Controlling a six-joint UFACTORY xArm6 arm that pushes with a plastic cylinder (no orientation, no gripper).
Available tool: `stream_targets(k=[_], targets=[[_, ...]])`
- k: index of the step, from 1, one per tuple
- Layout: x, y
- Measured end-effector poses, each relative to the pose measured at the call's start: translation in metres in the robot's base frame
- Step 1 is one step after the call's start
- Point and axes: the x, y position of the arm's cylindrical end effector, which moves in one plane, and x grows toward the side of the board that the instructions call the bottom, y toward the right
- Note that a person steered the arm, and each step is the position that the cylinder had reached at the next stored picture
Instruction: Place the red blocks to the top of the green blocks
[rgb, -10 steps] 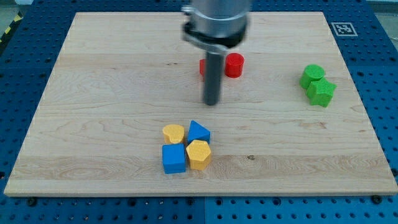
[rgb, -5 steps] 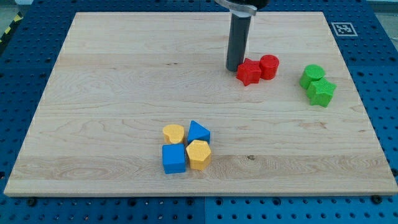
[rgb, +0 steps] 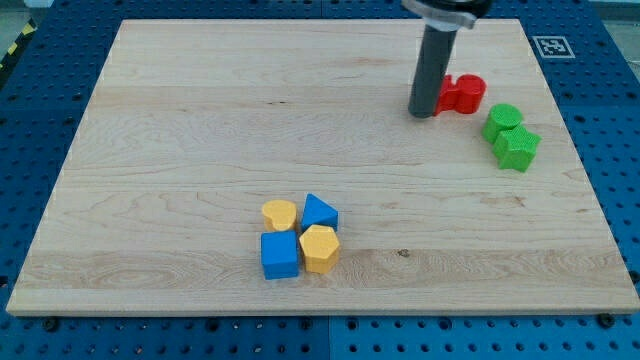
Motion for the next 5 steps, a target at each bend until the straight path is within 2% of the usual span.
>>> stream_targets(k=[2,4,5], targets=[[-0.007,-0.014],[-0.054,-0.003],[-0.033,-0.023]])
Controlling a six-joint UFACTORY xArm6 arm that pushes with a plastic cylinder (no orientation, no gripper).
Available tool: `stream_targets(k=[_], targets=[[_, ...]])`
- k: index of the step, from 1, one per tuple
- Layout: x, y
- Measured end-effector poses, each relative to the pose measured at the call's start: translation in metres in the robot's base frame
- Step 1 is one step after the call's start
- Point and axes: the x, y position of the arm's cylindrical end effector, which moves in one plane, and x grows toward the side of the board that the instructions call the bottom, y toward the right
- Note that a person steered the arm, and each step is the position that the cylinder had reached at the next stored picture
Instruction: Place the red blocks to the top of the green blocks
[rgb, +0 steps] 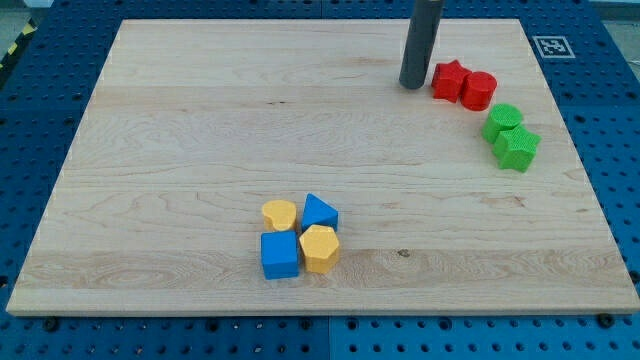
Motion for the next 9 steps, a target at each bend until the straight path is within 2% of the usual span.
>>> stream_targets(k=[1,2,4,6,7,8,9], targets=[[0.027,-0.008],[0.026,0.006],[-0.002,0.067],[-0.018,0.028],[-0.056,0.026],[-0.074,0.049],[-0.049,0.081]])
